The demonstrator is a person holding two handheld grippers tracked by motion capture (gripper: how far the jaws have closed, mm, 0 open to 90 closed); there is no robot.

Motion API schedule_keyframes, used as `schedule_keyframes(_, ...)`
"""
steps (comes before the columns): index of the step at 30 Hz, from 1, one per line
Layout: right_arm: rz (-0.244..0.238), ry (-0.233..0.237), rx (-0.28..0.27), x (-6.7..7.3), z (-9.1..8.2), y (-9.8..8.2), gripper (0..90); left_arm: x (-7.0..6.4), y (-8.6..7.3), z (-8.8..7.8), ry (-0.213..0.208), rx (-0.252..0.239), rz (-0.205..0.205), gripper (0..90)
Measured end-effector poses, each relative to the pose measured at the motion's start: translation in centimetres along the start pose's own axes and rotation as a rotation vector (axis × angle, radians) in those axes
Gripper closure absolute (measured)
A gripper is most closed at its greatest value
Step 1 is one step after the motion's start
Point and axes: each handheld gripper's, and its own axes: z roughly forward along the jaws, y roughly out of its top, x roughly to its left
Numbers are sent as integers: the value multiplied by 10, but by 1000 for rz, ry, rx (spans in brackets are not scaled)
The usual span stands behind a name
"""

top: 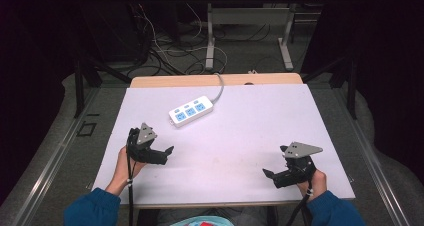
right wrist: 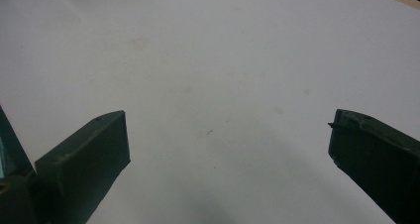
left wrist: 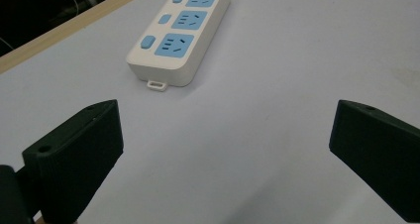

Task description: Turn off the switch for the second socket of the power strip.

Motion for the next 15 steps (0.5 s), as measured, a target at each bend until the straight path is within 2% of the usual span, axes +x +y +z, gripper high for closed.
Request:
schedule_keyframes(1,0,0,0,0,0,0,20,0,0,0,0,0,0,1)
schedule_keyframes(3,-1,2,3,1,0,0,20,2,4,5,3,8,25,1)
schedule_keyframes(9,-6,-5,7,1,1,0,21,3,10,15,-10,12,12,1)
schedule_keyframes(12,-5,-6,8,1,1,0,21,5,12,17,-17,14,24,1)
schedule_keyframes(13,-6,-5,9,1,1,0,21,6,13,18,-7,12,33,1)
schedule_keyframes(15,-9,-4,7,1,0,0,21,6,15,19,-15,15,27,2)
